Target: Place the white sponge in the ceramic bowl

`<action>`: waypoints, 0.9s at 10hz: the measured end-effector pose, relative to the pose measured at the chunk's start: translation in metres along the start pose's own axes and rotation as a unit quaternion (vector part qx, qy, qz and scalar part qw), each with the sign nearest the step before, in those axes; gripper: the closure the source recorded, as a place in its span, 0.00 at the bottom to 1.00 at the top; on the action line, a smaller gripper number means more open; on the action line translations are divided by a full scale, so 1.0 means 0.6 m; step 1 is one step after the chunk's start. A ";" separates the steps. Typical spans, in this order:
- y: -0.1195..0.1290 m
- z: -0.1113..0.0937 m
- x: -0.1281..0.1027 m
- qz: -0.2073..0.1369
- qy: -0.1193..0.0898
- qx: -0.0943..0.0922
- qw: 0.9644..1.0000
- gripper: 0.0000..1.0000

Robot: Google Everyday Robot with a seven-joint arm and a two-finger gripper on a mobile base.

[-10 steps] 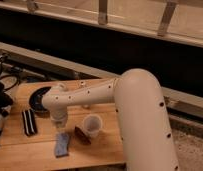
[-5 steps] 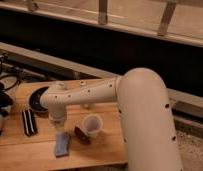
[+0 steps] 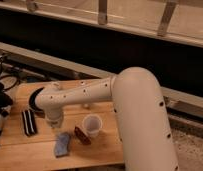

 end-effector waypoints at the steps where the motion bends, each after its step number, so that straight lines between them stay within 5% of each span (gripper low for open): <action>1: 0.005 0.001 -0.003 -0.002 -0.001 -0.002 1.000 0.20; 5: 0.025 0.022 -0.006 -0.002 -0.005 -0.024 1.000 0.20; 9: 0.047 0.075 0.022 0.018 -0.012 -0.073 0.997 0.20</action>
